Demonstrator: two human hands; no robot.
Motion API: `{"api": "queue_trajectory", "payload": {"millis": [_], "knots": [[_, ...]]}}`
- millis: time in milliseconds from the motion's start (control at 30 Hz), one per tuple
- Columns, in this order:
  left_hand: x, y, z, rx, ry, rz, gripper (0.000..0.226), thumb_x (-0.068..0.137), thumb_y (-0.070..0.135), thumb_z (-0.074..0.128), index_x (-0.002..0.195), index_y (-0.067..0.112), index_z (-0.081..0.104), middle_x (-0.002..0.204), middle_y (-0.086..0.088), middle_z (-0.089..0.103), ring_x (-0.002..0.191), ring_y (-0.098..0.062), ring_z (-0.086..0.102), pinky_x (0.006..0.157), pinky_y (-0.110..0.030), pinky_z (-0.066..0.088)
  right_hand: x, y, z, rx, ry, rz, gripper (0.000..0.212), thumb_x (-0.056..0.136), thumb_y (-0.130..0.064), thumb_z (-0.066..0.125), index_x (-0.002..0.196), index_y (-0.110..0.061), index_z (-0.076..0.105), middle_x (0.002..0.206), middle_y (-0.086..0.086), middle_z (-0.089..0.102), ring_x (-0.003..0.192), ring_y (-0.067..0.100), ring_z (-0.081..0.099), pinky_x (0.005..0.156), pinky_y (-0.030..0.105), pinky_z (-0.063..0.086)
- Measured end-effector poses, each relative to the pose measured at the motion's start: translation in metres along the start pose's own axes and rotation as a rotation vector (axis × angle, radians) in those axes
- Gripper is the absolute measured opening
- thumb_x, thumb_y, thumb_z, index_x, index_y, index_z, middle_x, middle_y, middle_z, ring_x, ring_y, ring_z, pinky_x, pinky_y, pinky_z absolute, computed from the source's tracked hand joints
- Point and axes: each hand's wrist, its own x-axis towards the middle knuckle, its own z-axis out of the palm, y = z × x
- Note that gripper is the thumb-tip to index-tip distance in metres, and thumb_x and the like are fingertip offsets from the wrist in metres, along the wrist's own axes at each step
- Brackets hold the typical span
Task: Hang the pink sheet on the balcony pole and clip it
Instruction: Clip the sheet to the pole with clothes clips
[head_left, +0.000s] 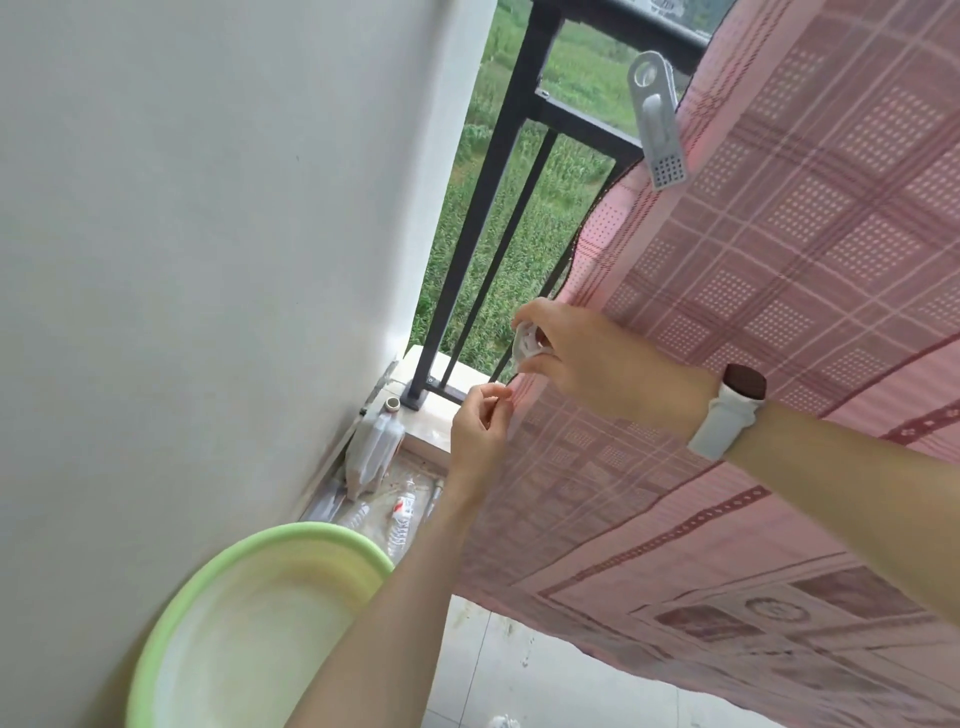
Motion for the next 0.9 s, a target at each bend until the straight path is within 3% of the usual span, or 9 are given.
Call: {"api": "queue_trajectory", "payload": {"millis": [100, 200, 267, 433, 567, 633, 767, 900], "knots": [[-0.002, 0.001, 0.002, 0.026, -0.021, 0.004, 0.009, 0.090, 0.014, 0.054, 0.097, 0.020, 0.053, 0.091, 0.012, 0.059, 0.079, 0.014, 0.057, 0.064, -0.003, 0.043, 0.016, -0.002, -0.004, -0.078, -0.067, -0.024, 0.038, 0.083, -0.027, 0.062, 0.112, -0.007, 0.049, 0.096, 0.007, 0.062, 0.079, 0.022, 0.059, 0.073, 0.039, 0.053], [0.000, 0.001, 0.002, 0.087, -0.024, 0.029, 0.022, 0.084, 0.019, 0.064, 0.102, 0.017, 0.051, 0.091, 0.014, 0.058, 0.082, 0.010, 0.057, 0.067, -0.003, 0.044, 0.032, 0.000, -0.004, -0.116, -0.124, -0.029, 0.042, 0.082, -0.037, 0.061, 0.110, -0.008, 0.052, 0.090, -0.004, 0.051, 0.079, 0.013, 0.049, 0.074, 0.029, 0.047], [0.002, 0.003, 0.002, 0.108, 0.006, 0.015, 0.021, 0.082, 0.018, 0.065, 0.099, 0.019, 0.052, 0.089, 0.011, 0.060, 0.083, 0.001, 0.059, 0.068, -0.007, 0.047, 0.042, 0.003, -0.003, -0.145, -0.184, 0.004, 0.038, 0.081, -0.038, 0.062, 0.099, -0.006, 0.055, 0.077, -0.007, 0.046, 0.068, 0.010, 0.043, 0.066, 0.027, 0.042], [0.001, 0.003, 0.000, 0.159, 0.062, -0.003, 0.012, 0.081, 0.018, 0.067, 0.088, 0.017, 0.058, 0.076, 0.007, 0.061, 0.072, -0.008, 0.058, 0.067, -0.021, 0.049, 0.058, 0.007, 0.000, -0.167, -0.228, 0.047, 0.037, 0.078, -0.035, 0.066, 0.081, 0.002, 0.061, 0.064, 0.005, 0.053, 0.049, 0.011, 0.036, 0.046, 0.023, 0.038], [0.000, 0.001, -0.002, 0.226, 0.076, 0.040, 0.009, 0.081, 0.019, 0.067, 0.078, 0.014, 0.060, 0.064, 0.012, 0.057, 0.059, 0.000, 0.051, 0.058, -0.012, 0.042, 0.062, 0.007, 0.003, -0.194, -0.229, 0.048, 0.030, 0.076, -0.032, 0.070, 0.081, -0.003, 0.063, 0.061, -0.003, 0.051, 0.049, 0.007, 0.039, 0.048, 0.023, 0.041], [0.000, 0.002, -0.003, 0.247, 0.076, 0.062, 0.009, 0.081, 0.019, 0.066, 0.078, 0.011, 0.061, 0.070, 0.008, 0.058, 0.064, -0.001, 0.051, 0.061, -0.013, 0.041, 0.061, 0.007, 0.004, -0.217, -0.252, 0.031, 0.026, 0.075, -0.032, 0.070, 0.079, -0.007, 0.064, 0.063, -0.005, 0.050, 0.053, 0.007, 0.042, 0.051, 0.024, 0.042], [0.003, 0.004, -0.010, 0.313, 0.091, 0.153, 0.012, 0.080, 0.016, 0.067, 0.080, 0.005, 0.065, 0.095, -0.001, 0.053, 0.087, -0.003, 0.051, 0.073, -0.001, 0.035, 0.056, 0.005, 0.005, -0.314, -0.317, -0.024, 0.027, 0.078, -0.032, 0.068, 0.081, -0.006, 0.064, 0.072, 0.001, 0.059, 0.063, 0.014, 0.049, 0.055, 0.025, 0.045], [0.005, 0.006, -0.014, 0.384, 0.049, 0.126, 0.015, 0.082, 0.022, 0.065, 0.079, 0.007, 0.064, 0.085, 0.002, 0.060, 0.089, -0.017, 0.055, 0.079, -0.027, 0.042, 0.051, 0.000, 0.005, -0.464, -0.395, -0.063, 0.034, 0.082, -0.038, 0.061, 0.084, -0.004, 0.062, 0.067, -0.001, 0.056, 0.054, 0.011, 0.048, 0.049, 0.021, 0.042]]}}
